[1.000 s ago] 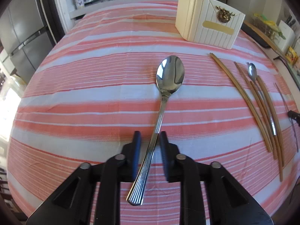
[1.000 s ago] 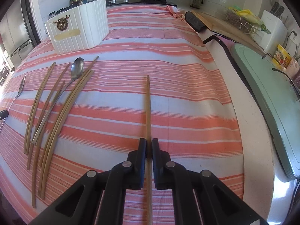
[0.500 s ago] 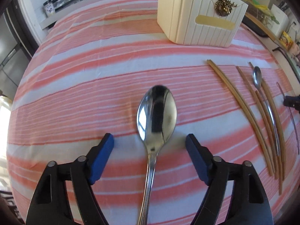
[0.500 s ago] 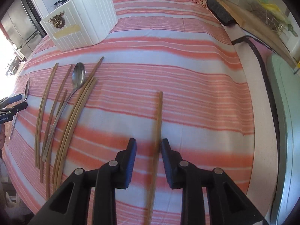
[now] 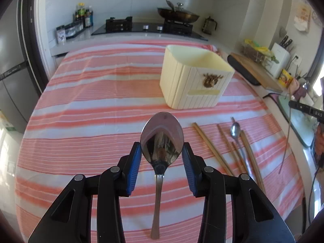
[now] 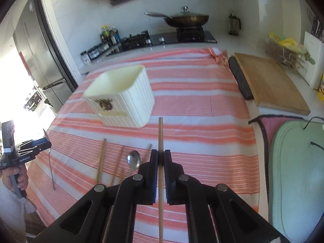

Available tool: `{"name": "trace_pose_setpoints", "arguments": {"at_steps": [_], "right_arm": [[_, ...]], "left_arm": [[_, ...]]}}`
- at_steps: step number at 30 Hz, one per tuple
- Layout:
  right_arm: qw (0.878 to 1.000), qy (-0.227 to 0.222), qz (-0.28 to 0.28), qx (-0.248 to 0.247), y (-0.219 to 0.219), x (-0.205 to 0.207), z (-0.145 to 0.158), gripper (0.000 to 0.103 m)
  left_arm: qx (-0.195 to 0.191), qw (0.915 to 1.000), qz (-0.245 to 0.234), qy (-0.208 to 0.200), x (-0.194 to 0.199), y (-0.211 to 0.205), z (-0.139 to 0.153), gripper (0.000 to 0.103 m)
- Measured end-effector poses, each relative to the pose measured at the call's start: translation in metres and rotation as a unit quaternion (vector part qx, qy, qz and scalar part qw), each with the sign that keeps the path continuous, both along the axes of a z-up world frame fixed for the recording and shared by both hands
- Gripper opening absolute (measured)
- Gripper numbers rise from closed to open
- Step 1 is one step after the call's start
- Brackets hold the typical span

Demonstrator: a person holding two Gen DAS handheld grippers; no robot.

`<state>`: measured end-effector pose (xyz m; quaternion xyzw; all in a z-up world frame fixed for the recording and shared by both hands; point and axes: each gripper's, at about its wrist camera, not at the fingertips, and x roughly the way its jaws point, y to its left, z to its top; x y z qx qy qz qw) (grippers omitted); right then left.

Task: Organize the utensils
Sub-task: 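Lift and carry the spoon with the left tool while the right tool carries the chopstick into the white holder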

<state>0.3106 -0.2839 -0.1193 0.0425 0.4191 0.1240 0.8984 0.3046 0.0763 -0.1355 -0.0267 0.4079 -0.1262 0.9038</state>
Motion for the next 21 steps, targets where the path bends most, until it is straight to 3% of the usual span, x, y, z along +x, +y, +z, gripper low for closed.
{"name": "trace_pose_setpoints", "arguments": {"at_steps": [5,10,17,21], "right_arm": [[0.998,-0.052,0.017,-0.016,0.016,-0.015,0.033,0.006],[0.993,-0.116,0.013,-0.012,0.026,-0.017,0.07,0.006],[0.972,-0.235,0.004,0.013,0.053,0.046,0.138,0.006],[0.958,-0.283,0.001,0.032,0.075,0.09,0.153,0.006]], "left_arm": [[-0.019,0.9994,0.0,-0.029,-0.018,0.009,0.027,0.041],[-0.055,0.9975,-0.002,-0.044,-0.011,0.016,0.061,0.041],[-0.113,0.987,-0.004,-0.114,0.044,0.011,0.155,0.041],[-0.12,0.9812,0.011,-0.151,0.091,-0.009,0.183,0.041]]}}
